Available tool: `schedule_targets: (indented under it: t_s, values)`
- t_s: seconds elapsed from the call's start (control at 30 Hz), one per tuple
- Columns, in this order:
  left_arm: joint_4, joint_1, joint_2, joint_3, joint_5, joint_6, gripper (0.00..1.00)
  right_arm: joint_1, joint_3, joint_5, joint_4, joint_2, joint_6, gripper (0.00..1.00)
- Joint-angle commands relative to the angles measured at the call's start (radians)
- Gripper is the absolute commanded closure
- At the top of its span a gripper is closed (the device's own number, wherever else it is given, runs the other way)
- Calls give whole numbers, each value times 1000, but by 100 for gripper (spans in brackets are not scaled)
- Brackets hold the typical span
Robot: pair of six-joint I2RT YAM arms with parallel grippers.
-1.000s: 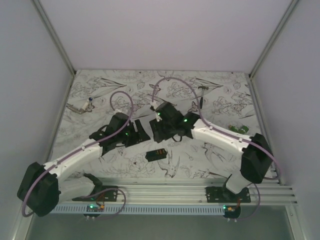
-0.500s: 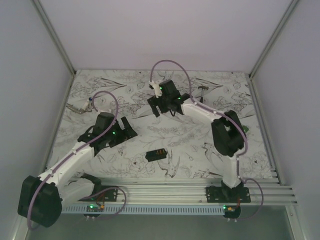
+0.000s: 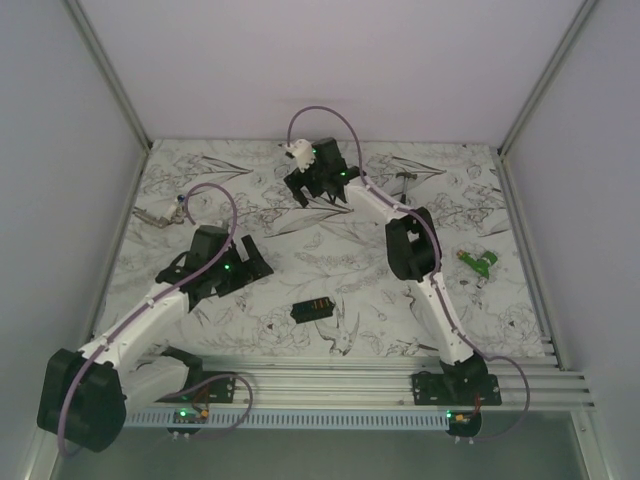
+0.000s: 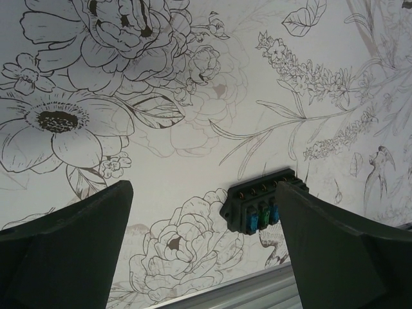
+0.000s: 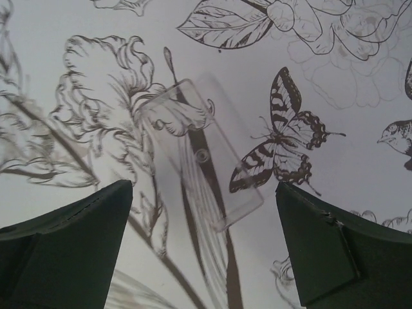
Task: Snap on the fuse box
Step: Move the fuse box cover to the center of the board.
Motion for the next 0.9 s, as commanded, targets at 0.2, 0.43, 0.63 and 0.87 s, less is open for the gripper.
schedule_targets:
  t_s: [0.2, 0.43, 0.63, 0.87]
  values:
    - [-18, 11, 39, -9, 25, 15, 3, -27, 149, -150, -136, 100, -72, 6]
    - [-12, 10, 44, -8, 44, 13, 3, -27, -39, -184, -178, -14, -72, 54]
    - [-5, 9, 37, -13, 69, 8, 3, -27, -402, -127, -63, -235, 6, 60]
    - [7, 1, 23, -32, 102, 3, 3, -21, -857, -16, 54, -541, 144, 62]
